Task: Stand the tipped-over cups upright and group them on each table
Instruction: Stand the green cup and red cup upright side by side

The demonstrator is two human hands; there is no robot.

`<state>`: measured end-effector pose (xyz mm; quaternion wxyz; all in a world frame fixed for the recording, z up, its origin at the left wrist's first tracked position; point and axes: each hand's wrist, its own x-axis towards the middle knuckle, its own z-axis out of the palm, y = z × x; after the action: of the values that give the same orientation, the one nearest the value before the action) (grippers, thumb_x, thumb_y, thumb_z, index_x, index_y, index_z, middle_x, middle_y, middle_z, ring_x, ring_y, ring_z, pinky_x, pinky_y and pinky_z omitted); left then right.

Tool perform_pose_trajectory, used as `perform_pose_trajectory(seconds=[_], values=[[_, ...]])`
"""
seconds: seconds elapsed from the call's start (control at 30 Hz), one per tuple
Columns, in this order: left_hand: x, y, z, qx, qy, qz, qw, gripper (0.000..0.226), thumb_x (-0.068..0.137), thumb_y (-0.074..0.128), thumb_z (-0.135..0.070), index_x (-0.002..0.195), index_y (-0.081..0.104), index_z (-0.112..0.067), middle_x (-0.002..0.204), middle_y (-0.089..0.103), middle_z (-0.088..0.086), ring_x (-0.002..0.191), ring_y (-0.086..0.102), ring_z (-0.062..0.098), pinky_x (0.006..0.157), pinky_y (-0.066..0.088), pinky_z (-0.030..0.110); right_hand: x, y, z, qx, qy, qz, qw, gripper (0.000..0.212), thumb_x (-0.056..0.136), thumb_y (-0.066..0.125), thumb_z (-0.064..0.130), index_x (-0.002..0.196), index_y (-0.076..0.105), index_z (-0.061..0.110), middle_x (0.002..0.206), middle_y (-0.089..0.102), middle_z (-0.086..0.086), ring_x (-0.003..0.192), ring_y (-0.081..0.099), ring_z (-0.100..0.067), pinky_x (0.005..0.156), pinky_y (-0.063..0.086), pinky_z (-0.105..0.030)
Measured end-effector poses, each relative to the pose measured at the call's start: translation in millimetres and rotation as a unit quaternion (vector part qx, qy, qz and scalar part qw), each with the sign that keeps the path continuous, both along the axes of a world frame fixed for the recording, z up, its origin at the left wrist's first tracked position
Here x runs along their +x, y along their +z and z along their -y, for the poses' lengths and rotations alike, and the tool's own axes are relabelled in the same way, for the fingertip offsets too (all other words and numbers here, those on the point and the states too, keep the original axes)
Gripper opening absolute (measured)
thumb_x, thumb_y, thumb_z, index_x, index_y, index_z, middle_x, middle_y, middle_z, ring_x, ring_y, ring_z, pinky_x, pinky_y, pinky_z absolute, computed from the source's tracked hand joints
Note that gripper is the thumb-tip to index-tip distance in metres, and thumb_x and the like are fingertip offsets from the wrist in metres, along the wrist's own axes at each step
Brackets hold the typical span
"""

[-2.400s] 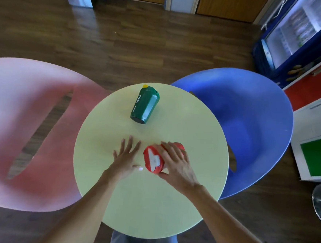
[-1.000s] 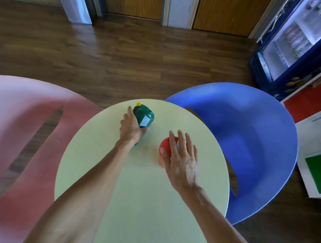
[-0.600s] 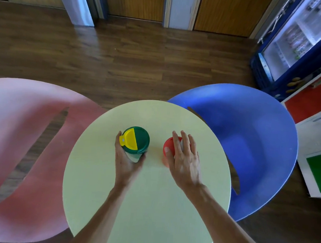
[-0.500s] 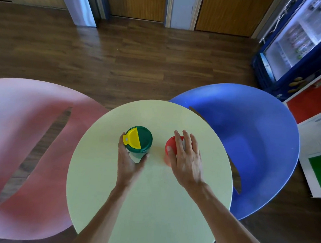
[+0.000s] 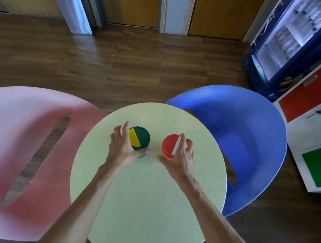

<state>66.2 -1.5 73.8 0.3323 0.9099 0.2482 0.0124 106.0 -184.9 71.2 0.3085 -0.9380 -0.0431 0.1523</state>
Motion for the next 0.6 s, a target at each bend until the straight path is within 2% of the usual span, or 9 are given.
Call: perform_pose_trajectory(seconds=[0.1,0.2,0.37,0.6], values=[[5,-2,4,-0.014,-0.001,-0.025,1.0,0.109,0.063,0.084,-0.041,0.146,0.02,-0.013,0.138,0.032,0.012,0.127,0.036,0.035,0.1,0.039,0.042,7,-1,1,0.018,0.001,0.009,1.0,0.097,0.073,0.078,0.029,0.148,0.017,0.019,0.139,0.032,-0.008,0.117,0.047,-0.038,0.088,0.05,-0.045],[8,-4,1,-0.039,-0.022,-0.014,0.999,0.1,0.064,0.084,-0.029,0.143,0.025,-0.017,0.137,0.032,0.009,0.126,0.041,0.03,0.1,0.042,0.038,17,-1,7,0.043,0.04,0.006,0.998,0.094,0.073,0.078,0.021,0.147,0.021,0.019,0.141,0.03,-0.009,0.119,0.045,-0.038,0.09,0.05,-0.046],[7,-2,1,-0.059,-0.102,-0.017,0.993,0.098,0.067,0.082,-0.027,0.145,0.022,-0.024,0.14,0.03,0.003,0.128,0.038,0.021,0.099,0.036,0.027,24,-1,11,0.063,0.092,0.007,0.994,0.095,0.076,0.077,0.027,0.15,0.017,0.019,0.145,0.027,-0.008,0.128,0.041,-0.035,0.096,0.048,-0.047],[-1,-4,4,-0.053,-0.131,-0.01,0.99,0.098,0.069,0.08,-0.027,0.146,0.019,-0.025,0.144,0.028,0.002,0.132,0.036,0.022,0.102,0.037,0.028,16,-2,6,0.062,0.111,0.02,0.992,0.094,0.079,0.075,0.028,0.151,0.015,0.021,0.145,0.027,-0.004,0.131,0.037,-0.032,0.094,0.049,-0.043]])
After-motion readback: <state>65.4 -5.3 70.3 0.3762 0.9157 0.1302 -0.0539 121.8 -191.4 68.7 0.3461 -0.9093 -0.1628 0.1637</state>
